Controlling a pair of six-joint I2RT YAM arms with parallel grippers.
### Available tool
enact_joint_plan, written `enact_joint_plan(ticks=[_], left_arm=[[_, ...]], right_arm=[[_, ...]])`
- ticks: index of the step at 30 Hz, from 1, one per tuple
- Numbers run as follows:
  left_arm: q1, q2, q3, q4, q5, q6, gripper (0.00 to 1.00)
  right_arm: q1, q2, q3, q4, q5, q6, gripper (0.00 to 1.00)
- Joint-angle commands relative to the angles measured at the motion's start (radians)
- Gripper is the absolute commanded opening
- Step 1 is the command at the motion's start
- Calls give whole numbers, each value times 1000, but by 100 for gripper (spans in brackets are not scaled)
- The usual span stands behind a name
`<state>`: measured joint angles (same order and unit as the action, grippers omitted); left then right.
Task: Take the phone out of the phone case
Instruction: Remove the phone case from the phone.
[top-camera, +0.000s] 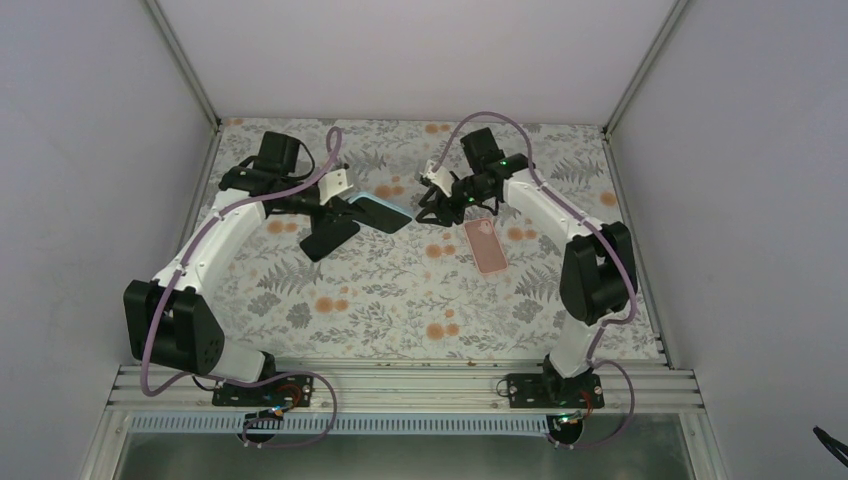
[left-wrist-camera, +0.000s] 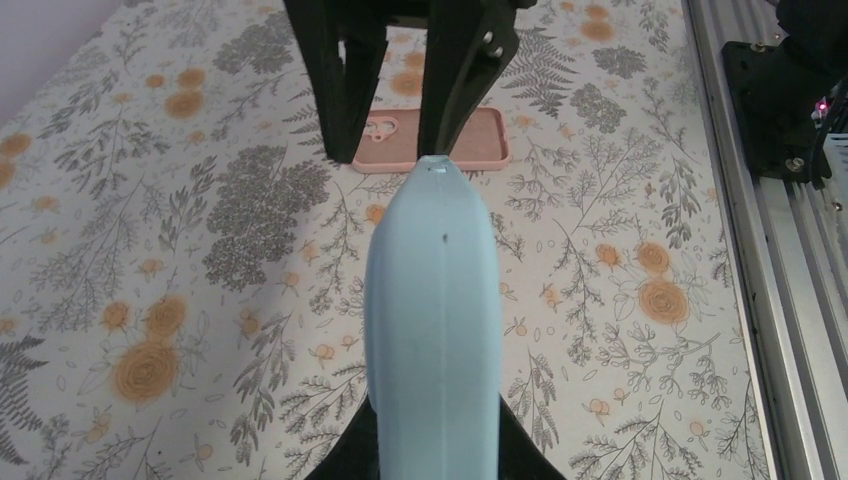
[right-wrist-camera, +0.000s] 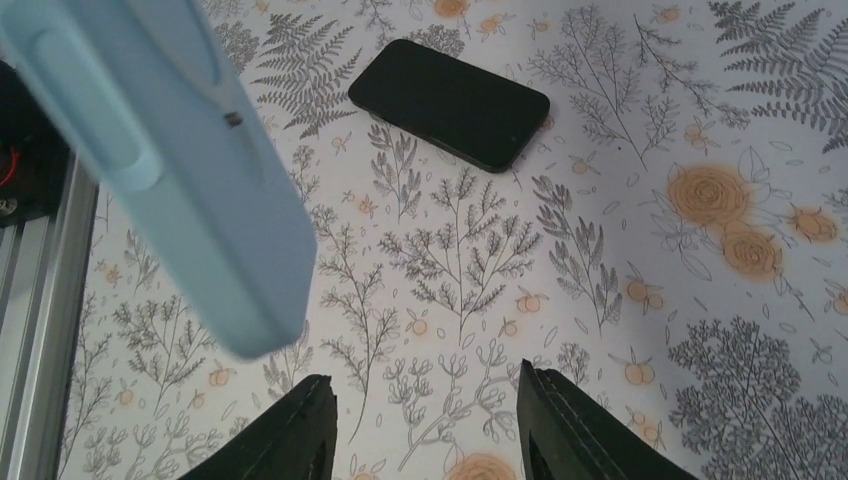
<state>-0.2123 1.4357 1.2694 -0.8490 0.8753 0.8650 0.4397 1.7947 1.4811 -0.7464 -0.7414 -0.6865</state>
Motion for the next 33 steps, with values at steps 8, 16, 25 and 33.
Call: enact_joint_plan(ticks=[8, 16, 25, 33], left_arm=[[-7, 1, 29, 25, 78, 22, 2], [-6, -5, 34, 34, 66, 14, 2], [-6, 14, 38, 37, 62, 10, 2], [-6, 16, 33, 39, 54, 11, 2]], right_arm=[[24, 45, 96, -8, -27, 12, 46], [26, -6, 24, -25, 15, -28, 45], [48, -9, 43, -40, -11, -33, 44], [51, 10, 76, -80, -45, -55, 44]])
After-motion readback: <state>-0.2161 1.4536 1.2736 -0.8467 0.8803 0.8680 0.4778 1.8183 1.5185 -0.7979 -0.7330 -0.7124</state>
